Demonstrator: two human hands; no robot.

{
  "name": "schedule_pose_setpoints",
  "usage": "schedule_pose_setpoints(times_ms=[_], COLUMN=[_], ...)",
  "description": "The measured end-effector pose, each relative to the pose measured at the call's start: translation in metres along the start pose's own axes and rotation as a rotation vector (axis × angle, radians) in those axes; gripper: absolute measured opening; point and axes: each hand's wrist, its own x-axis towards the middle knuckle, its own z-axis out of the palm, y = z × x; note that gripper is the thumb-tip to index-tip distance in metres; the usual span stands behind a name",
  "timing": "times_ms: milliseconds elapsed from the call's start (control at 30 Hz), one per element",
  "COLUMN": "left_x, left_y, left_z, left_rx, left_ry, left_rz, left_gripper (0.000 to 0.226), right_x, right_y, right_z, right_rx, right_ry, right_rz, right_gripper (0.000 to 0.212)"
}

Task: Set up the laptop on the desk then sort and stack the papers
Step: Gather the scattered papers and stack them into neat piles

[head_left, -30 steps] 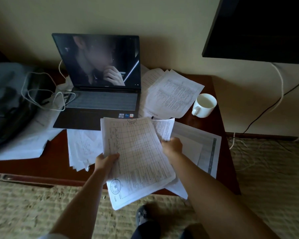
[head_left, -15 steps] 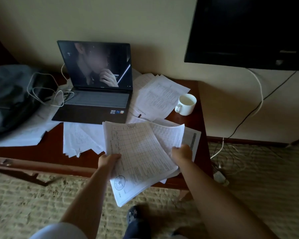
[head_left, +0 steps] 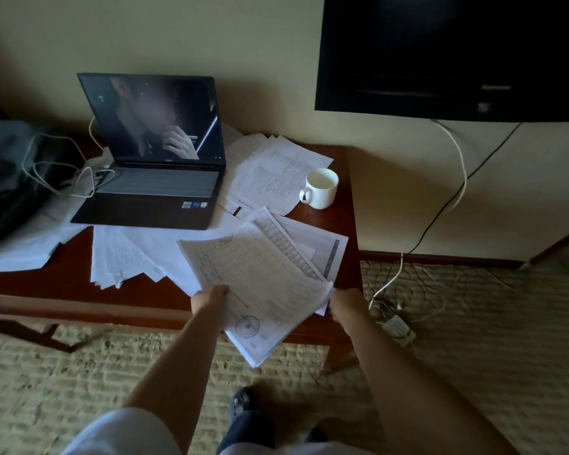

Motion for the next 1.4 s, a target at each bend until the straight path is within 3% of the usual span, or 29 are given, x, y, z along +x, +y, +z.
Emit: schedule_pose_setpoints(times_ms=[100,300,367,467,567,667,767,800,867,967,1067,1133,1267,1333,1400], left_x=[0.002,0.022,0.029,0.027,0.034,0.035,0.026,0.023,0.016,-0.002,-0.023,-0.033,-0.034,-0.026,-0.020], left_y=[0.006,0.028,0.028,0.034,0.038,0.040,0.046,0.049,0.054,0.066,0.090,0.105,0.112,0.106,0.099], left_z=[0.009,0.029,0.034,0.039,0.037,0.033,0.035,0.035,0.034,0.032,0.023,0.013,0.002,0.000,-0.001], left_rx=[0.068,0.113,0.276,0.548,0.520,0.321,0.217,0.182,0.133,0.172,0.119,0.050,-0.080,-0.110,-0.127], left_ry=[-0.017,0.005,0.079,0.151,0.155,0.087,0.018,-0.001,-0.048,-0.093,-0.047,-0.015,0.001,-0.023,-0.019], left_rz=[0.093,0.102,0.062,0.049,0.077,0.145,0.140,0.112,0.119,0.366,0.622,0.703,0.700,0.670,0.631], left_gripper=[0.035,0.036,0.035,0.021,0.018,0.026,0.050,0.056,0.045,0.026,0.025,0.027,0.029,0.030,0.028], right_x=[0.009,0.024,0.030,0.038,0.045,0.042,0.036,0.031,0.021,0.002,-0.013,-0.021,-0.031,-0.030,-0.025], right_y=[-0.017,-0.060,-0.064,-0.063,-0.064,-0.070,-0.072,-0.072,-0.073,-0.079,-0.096,-0.110,-0.124,-0.120,-0.113], right_z=[-0.012,0.016,0.031,0.048,0.055,0.057,0.058,0.057,0.054,0.047,0.041,0.039,0.046,0.054,0.062], right_rx=[-0.023,-0.318,-0.383,-0.526,-0.593,-0.557,-0.446,-0.357,-0.209,-0.026,0.163,0.230,0.404,0.401,0.388], right_ry=[0.198,0.077,0.030,0.089,0.155,0.125,0.072,0.041,0.041,0.157,0.240,0.305,0.285,0.204,0.173], right_rz=[-0.131,-0.379,-0.374,-0.362,-0.346,-0.348,-0.352,-0.350,-0.361,-0.403,-0.455,-0.505,-0.503,-0.465,-0.417], right_gripper=[0.026,0.031,0.041,0.056,0.066,0.039,0.020,0.022,0.027,0.031,0.046,0.044,0.039,0.047,0.042])
